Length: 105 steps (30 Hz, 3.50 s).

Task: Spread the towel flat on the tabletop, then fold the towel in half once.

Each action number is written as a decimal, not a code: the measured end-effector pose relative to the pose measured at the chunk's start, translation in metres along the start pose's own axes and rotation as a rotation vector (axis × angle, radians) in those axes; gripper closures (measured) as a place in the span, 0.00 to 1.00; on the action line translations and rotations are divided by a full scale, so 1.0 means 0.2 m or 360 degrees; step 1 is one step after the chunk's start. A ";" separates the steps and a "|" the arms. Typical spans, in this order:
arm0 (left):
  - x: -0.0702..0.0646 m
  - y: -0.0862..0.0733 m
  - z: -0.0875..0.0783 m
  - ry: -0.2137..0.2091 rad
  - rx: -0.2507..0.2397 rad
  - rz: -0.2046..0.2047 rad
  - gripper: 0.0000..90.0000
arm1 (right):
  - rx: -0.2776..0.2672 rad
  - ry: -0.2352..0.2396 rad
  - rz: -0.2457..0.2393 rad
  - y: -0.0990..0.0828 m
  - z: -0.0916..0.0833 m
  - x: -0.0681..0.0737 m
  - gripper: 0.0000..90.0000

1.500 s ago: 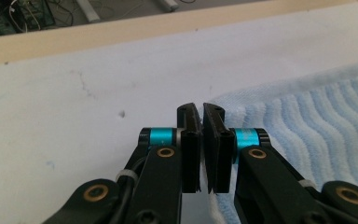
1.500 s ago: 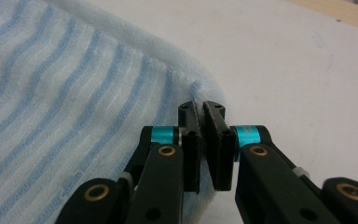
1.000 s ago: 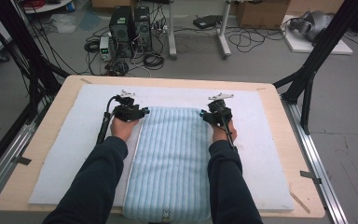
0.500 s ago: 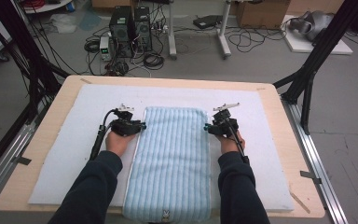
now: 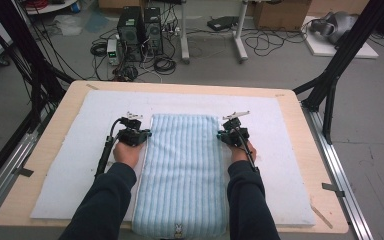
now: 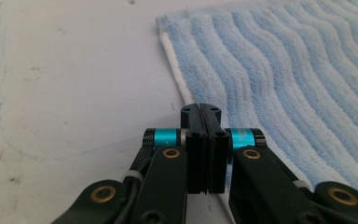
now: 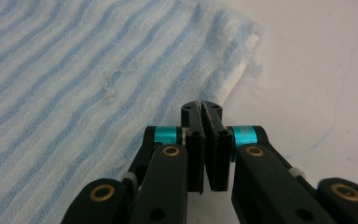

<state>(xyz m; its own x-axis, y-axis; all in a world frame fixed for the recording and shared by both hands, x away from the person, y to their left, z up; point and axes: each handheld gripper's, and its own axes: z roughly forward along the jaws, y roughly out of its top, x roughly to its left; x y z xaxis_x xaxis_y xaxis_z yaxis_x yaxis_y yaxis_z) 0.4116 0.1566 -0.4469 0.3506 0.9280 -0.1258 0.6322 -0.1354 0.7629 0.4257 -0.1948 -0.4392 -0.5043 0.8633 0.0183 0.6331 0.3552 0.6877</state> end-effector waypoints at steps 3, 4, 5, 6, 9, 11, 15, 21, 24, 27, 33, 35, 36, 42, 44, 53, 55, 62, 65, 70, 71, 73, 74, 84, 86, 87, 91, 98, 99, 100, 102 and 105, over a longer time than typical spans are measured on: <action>0.01 -0.01 0.00 -0.0006 -0.0028 0.0019 0.97 | -0.0018 -0.0021 -0.0014 0.01 0.01 0.01 0.93; 0.01 -0.01 0.00 -0.0004 -0.0045 0.0021 0.92 | -0.0019 -0.0037 -0.0010 0.01 0.01 0.01 0.85; 0.02 -0.01 0.00 -0.0011 -0.0053 0.0014 0.78 | -0.0014 -0.0040 -0.0008 0.01 0.01 0.00 0.80; 0.03 -0.01 -0.01 -0.0038 -0.0077 -0.0001 0.67 | -0.0023 -0.0035 -0.0002 0.01 -0.01 0.00 0.76; 0.06 -0.01 -0.05 -0.0122 -0.0120 0.0005 0.60 | -0.0076 0.0008 -0.0004 0.00 -0.07 -0.02 0.69; 0.07 -0.02 -0.08 -0.0180 -0.0134 0.0026 0.60 | -0.0097 0.0025 -0.0023 0.00 -0.11 -0.01 0.63; 0.07 -0.04 -0.11 -0.0281 -0.0104 0.0037 0.66 | -0.0097 0.0084 -0.0079 -0.04 -0.17 0.03 0.62; 0.02 -0.09 -0.09 -0.0302 -0.0039 0.0102 0.76 | 0.0007 0.0094 -0.0131 -0.14 -0.18 0.11 0.68; -0.01 -0.11 -0.09 -0.0243 -0.0037 0.0134 0.92 | 0.0004 0.0117 -0.0074 -0.19 -0.17 0.11 0.76; -0.03 -0.10 -0.09 -0.0164 -0.0038 0.0139 0.99 | -0.0003 0.0123 -0.0118 -0.19 -0.17 0.11 0.96; -0.02 -0.10 -0.09 -0.0107 -0.0049 0.0091 0.99 | -0.0043 0.0076 -0.0102 -0.18 -0.16 0.11 0.79; 0.00 -0.09 -0.10 -0.0127 -0.0078 0.0049 0.81 | -0.0094 0.0083 -0.0075 -0.18 -0.19 0.10 0.70; 0.01 -0.08 -0.12 -0.0165 -0.0102 0.0003 0.67 | -0.0120 0.0085 -0.0083 -0.18 -0.21 0.09 0.67; 0.02 -0.06 -0.25 -0.0366 -0.0324 0.0035 0.37 | -0.0264 0.0074 -0.0112 -0.17 -0.35 0.06 0.34; 0.03 -0.07 -0.29 -0.0400 -0.0386 0.0037 0.25 | -0.0299 0.0079 -0.0117 -0.18 -0.40 0.04 0.27; 0.04 -0.12 -0.41 -0.0531 -0.0478 0.0091 0.21 | -0.0484 0.0058 -0.0148 -0.22 -0.56 0.00 0.13; 0.05 -0.12 -0.42 -0.0530 -0.0482 0.0092 0.21 | -0.0481 0.0067 -0.0139 -0.23 -0.56 -0.01 0.13; 0.05 -0.12 -0.42 -0.0524 -0.0483 0.0093 0.21 | -0.0474 0.0082 -0.0125 -0.26 -0.57 -0.02 0.13; 0.05 -0.11 -0.43 -0.0516 -0.0481 0.0109 0.21 | -0.0472 0.0084 -0.0129 -0.25 -0.56 -0.02 0.13; 0.06 -0.10 -0.45 -0.0514 -0.0484 0.0119 0.21 | -0.0464 0.0088 -0.0135 -0.23 -0.55 0.00 0.13; 0.06 -0.09 -0.45 -0.0515 -0.0489 0.0119 0.21 | -0.0458 0.0091 -0.0134 -0.23 -0.54 0.00 0.13; 0.07 -0.08 -0.46 -0.0512 -0.0493 0.0127 0.21 | -0.0453 0.0093 -0.0133 -0.22 -0.54 0.00 0.13; 0.07 -0.08 -0.46 -0.0511 -0.0496 0.0118 0.21 | -0.0455 0.0092 -0.0133 -0.22 -0.54 0.00 0.13; 0.07 -0.06 -0.45 -0.0516 -0.0497 0.0148 0.21 | -0.0443 0.0111 -0.0114 -0.22 -0.52 -0.01 0.13; 0.07 -0.06 -0.44 -0.0497 -0.0524 0.0174 0.20 | -0.0437 0.0119 -0.0111 -0.21 -0.51 -0.01 0.13; 0.06 -0.05 -0.44 -0.0495 -0.0538 0.0185 0.20 | -0.0432 0.0124 -0.0110 -0.21 -0.51 -0.01 0.13; 0.07 -0.04 -0.43 -0.0490 -0.0547 0.0181 0.20 | -0.0429 0.0128 -0.0096 -0.18 -0.49 -0.01 0.13; 0.06 0.00 -0.39 -0.0500 -0.0491 0.0162 0.20 | -0.0381 0.0124 -0.0074 -0.14 -0.45 0.00 0.13; 0.06 0.01 -0.38 -0.0502 -0.0484 0.0161 0.21 | -0.0376 0.0124 -0.0075 -0.13 -0.44 0.00 0.13; 0.06 0.02 -0.37 -0.0491 -0.0476 0.0163 0.21 | -0.0367 0.0126 -0.0077 -0.12 -0.43 0.00 0.13; 0.06 0.03 -0.35 -0.0489 -0.0469 0.0143 0.21 | -0.0349 0.0123 -0.0068 -0.10 -0.42 0.00 0.13; 0.07 0.03 -0.31 -0.0466 -0.0438 0.0130 0.21 | -0.0353 0.0134 -0.0069 -0.07 -0.41 0.01 0.14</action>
<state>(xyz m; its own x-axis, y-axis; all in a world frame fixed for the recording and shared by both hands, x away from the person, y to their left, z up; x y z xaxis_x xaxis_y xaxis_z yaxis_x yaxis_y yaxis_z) 0.3786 0.1907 -0.4052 0.5990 0.7747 -0.2025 0.3993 -0.0698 0.9141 0.3672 -0.2267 -0.3884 -0.5814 0.8127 0.0392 0.4700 0.2962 0.8315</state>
